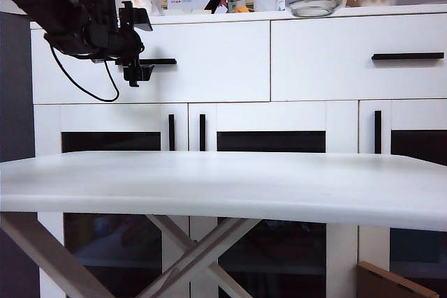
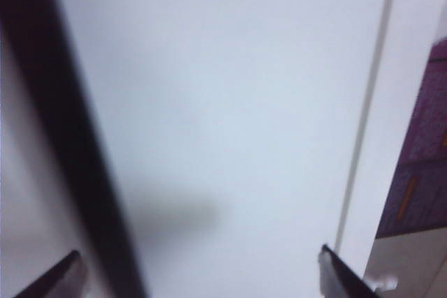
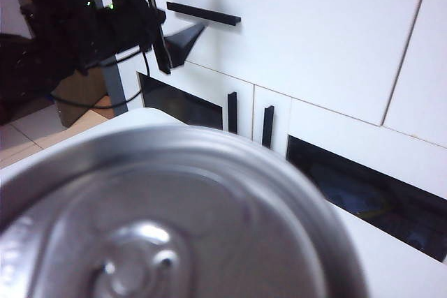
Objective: Pick up a can of beer from the white table, open the left drawer, place the beer inside the drawer, and finally close the drawer.
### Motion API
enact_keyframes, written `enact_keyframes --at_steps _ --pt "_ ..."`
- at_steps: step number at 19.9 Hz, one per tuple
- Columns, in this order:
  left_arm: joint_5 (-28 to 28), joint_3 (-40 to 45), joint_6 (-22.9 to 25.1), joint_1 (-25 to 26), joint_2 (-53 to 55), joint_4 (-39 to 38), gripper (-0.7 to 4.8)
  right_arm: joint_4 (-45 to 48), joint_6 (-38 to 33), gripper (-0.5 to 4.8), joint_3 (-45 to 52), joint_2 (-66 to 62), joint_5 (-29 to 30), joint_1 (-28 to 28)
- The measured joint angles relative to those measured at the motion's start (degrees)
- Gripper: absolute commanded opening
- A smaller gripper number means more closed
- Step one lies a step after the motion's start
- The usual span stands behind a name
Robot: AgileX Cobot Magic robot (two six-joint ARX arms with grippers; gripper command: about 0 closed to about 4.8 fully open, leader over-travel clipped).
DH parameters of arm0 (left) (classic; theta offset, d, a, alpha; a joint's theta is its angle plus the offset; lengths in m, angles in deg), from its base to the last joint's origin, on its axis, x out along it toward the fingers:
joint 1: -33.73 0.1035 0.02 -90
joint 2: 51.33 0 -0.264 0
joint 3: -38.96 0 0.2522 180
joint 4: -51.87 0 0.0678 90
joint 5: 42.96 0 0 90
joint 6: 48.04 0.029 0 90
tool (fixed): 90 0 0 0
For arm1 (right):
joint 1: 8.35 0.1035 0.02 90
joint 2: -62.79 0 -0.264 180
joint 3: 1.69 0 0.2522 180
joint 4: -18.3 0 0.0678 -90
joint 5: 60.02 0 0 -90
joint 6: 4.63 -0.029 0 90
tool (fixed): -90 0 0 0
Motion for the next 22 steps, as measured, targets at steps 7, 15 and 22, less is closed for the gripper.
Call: enact_keyframes --at_steps 7,15,22 --pt "0.5 -3.6 0.2 0.0 2.1 -4.8 2.55 0.0 0.0 -0.05 0.0 0.1 0.0 0.0" --pt "-0.6 -3.6 0.6 0.1 2.6 -5.2 1.07 0.0 0.0 -0.05 0.0 0.1 0.0 0.0" --pt "-0.4 -3.5 3.7 0.0 3.1 -5.4 -0.06 -0.2 0.0 -0.05 0.0 0.1 0.0 0.0"
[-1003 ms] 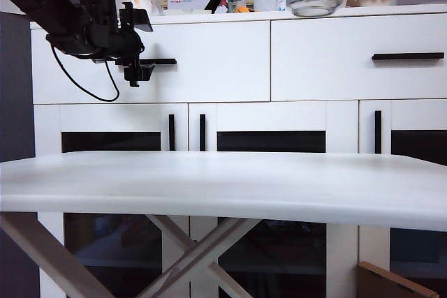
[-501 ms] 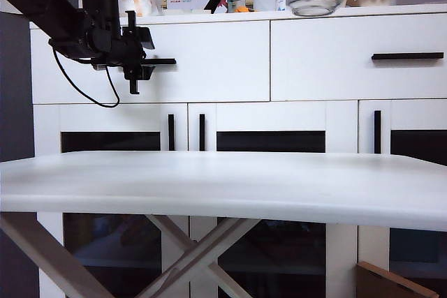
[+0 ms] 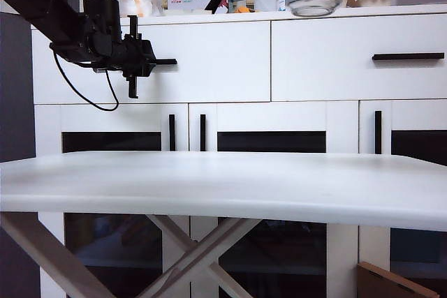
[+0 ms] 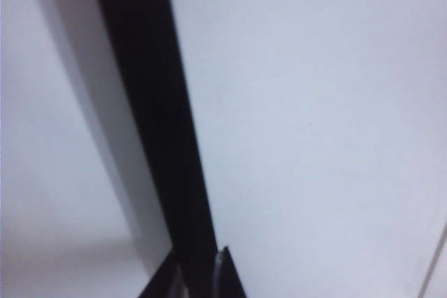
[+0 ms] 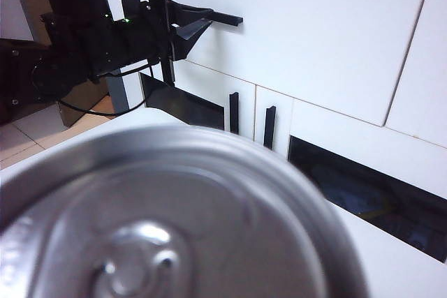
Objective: Pick up a can of beer from the white table, open the left drawer, place the beer inside the drawer, and finally close the drawer.
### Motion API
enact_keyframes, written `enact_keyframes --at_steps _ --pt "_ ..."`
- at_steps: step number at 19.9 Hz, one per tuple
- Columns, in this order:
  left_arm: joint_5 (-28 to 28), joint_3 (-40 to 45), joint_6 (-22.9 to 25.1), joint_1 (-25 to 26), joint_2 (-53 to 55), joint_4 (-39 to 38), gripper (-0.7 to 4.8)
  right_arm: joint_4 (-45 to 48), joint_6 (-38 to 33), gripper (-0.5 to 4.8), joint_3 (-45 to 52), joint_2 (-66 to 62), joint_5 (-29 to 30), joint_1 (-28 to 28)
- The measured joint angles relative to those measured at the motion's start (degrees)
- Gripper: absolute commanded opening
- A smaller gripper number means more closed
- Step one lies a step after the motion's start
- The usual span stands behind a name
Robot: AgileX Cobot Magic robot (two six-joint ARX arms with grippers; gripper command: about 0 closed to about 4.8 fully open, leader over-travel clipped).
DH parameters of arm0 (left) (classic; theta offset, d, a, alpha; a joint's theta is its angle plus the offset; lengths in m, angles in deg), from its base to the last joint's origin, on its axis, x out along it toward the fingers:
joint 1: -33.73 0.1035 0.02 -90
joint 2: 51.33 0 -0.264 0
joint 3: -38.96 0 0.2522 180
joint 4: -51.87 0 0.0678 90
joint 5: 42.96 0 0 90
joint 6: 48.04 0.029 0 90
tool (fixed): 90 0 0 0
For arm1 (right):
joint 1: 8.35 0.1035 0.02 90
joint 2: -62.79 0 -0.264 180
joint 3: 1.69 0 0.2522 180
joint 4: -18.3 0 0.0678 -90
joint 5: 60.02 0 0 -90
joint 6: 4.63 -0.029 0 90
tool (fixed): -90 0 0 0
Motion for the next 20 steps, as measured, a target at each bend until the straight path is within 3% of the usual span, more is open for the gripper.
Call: enact_keyframes --at_steps 6,16,17,19,20 --pt "2.1 0.2 6.6 0.1 0.4 2.0 -0.06 0.0 0.0 -0.05 0.0 0.0 0.0 0.0" --pt "3.8 0.2 6.3 0.5 0.5 2.6 0.08 0.0 0.7 -0.05 0.0 0.0 0.0 0.0" --pt "3.7 0.3 6.2 0.5 0.5 2.6 1.04 0.0 0.8 -0.05 0.0 0.0 0.0 0.0" --pt "3.5 0.3 6.4 0.4 0.5 3.1 4.06 0.0 0.9 -0.05 0.0 0.0 0.0 0.0" --pt "3.3 0.1 5.5 0.2 0.5 4.3 4.29 0.0 0.9 -0.05 0.0 0.0 0.0 0.0"
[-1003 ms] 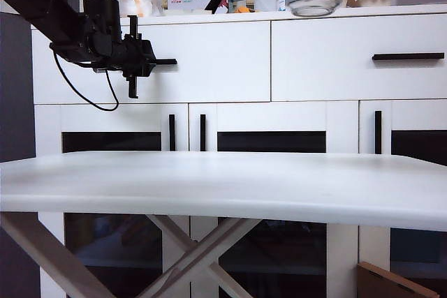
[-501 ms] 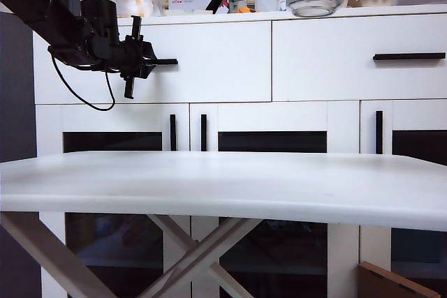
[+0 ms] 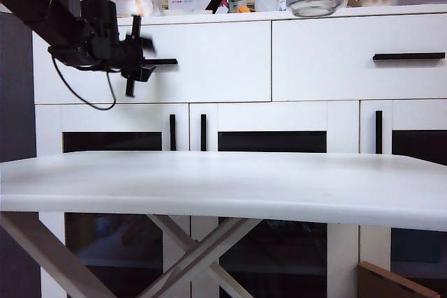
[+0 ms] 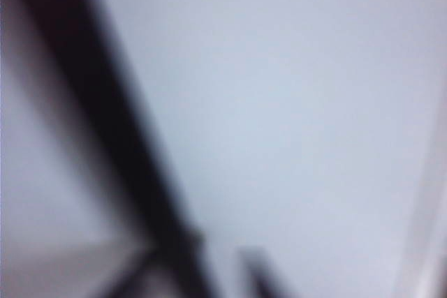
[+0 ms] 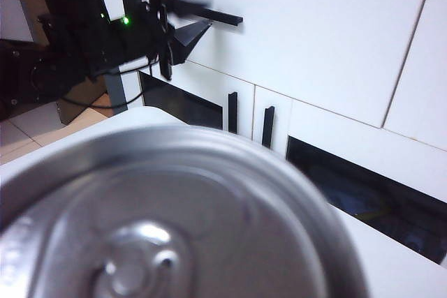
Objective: Pick up a can of beer from the white table, open the left drawer, place the beer inside the drawer, and finally close the drawer.
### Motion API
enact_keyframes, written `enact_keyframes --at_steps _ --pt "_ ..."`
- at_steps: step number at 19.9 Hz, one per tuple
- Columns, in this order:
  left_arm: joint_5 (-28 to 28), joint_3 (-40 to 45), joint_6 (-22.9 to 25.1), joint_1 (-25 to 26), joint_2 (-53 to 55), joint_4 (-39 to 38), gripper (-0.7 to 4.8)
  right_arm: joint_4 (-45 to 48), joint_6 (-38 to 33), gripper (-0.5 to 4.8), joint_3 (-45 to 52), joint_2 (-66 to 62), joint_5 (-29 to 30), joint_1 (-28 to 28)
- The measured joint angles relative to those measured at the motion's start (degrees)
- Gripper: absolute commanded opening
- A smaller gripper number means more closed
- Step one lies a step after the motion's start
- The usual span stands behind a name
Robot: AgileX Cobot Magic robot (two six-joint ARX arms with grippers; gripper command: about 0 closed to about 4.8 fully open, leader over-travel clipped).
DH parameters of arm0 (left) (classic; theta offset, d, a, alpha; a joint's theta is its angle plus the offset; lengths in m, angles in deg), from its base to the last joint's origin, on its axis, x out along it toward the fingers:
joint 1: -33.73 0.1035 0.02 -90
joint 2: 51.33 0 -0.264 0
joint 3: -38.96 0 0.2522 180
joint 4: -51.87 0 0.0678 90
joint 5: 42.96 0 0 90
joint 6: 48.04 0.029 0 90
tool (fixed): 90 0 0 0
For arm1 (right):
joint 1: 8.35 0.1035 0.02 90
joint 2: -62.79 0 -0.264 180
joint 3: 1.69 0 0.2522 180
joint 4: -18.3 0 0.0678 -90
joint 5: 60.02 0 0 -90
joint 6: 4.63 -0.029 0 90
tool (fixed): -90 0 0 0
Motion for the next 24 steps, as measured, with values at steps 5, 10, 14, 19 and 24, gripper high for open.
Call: enact_keyframes --at_steps 5,10,14,19,24 --pt "-4.2 -0.3 -7.3 -0.3 -0.4 1.3 3.97 0.0 0.0 -0.05 0.0 0.0 0.0 0.0" --pt "-6.1 -0.8 -7.6 0.0 -0.4 -0.9 3.8 0.0 0.0 -0.05 0.0 0.0 0.0 0.0" --pt "-6.0 -0.8 -7.7 -0.1 -0.3 -1.9 3.8 0.0 0.0 -0.05 0.0 0.0 0.0 0.0" --pt "-5.8 -0.8 -8.8 0.0 -0.1 -3.0 3.8 0.0 0.0 -0.05 0.0 0.0 0.0 0.0" --pt "-5.8 -0.8 -9.8 0.0 -0.1 -3.2 3.8 0.0 0.0 -0.05 0.0 0.0 0.0 0.0"
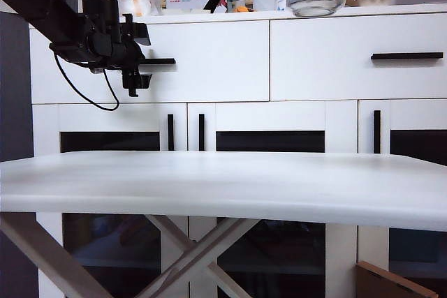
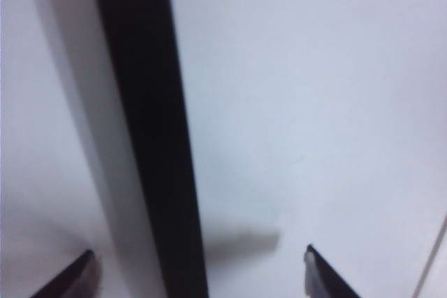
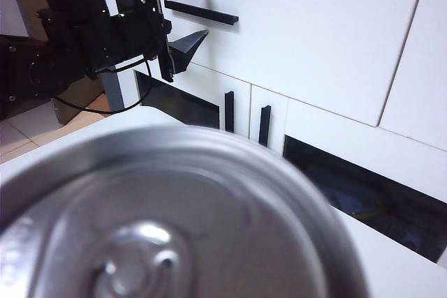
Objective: Pick up a can of beer from the white table, open the left drawer, place the beer inside the drawer, and finally close the drawer.
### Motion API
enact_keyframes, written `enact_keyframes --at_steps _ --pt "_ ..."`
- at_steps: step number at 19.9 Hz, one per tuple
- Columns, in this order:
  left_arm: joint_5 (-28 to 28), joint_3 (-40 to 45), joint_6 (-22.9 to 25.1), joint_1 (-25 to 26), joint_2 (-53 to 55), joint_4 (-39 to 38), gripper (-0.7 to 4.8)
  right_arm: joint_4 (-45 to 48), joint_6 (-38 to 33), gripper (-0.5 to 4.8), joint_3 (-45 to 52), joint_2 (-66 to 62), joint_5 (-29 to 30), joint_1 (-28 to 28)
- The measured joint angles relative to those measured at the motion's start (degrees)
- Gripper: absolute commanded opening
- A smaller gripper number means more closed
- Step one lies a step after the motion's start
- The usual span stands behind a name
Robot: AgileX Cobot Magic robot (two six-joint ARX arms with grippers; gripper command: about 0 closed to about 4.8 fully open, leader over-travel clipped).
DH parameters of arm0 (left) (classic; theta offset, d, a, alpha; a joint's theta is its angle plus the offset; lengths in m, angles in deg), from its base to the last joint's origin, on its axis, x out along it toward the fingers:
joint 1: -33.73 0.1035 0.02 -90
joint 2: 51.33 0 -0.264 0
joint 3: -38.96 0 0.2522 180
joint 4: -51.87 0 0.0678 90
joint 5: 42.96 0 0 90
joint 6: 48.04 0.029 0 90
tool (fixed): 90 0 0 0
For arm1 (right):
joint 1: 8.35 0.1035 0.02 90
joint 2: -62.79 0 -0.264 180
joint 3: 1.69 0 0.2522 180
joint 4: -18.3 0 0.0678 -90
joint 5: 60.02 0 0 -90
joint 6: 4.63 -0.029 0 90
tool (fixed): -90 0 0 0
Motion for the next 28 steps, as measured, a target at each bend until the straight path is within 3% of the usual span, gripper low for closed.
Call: enact_keyframes --at_steps 2,4,6,8,9,17,24,28 --pt "0.0 0.0 0.0 0.0 0.0 0.1 3.79 0.0 0.0 -0.05 0.0 0.0 0.0 0.0" --pt "0.9 0.0 0.0 0.0 0.2 0.8 3.3 0.0 0.0 -0.05 0.0 0.0 0.0 0.0" --pt "1.1 0.0 0.0 0.0 0.4 1.1 2.06 0.0 0.0 -0.05 0.0 0.0 0.0 0.0" --pt "1.1 -1.5 0.0 0.0 1.3 1.0 0.19 0.0 0.0 -0.05 0.0 0.0 0.0 0.0" --pt "1.2 -2.2 0.0 0.0 1.6 0.0 -0.07 0.0 0.0 -0.05 0.0 0.0 0.0 0.0" --pt "7.4 -7.3 5.3 0.7 5.7 1.5 -0.06 0.0 0.0 -0.05 0.0 0.0 0.0 0.1" --pt "8.9 2.4 4.8 1.0 6.9 25.3 -0.06 0.0 0.0 -0.05 0.0 0.0 -0.3 -0.1" --pt "10.8 3.6 4.5 1.1 6.8 27.8 -0.06 0.0 0.0 -0.05 0.0 0.0 -0.1 0.0"
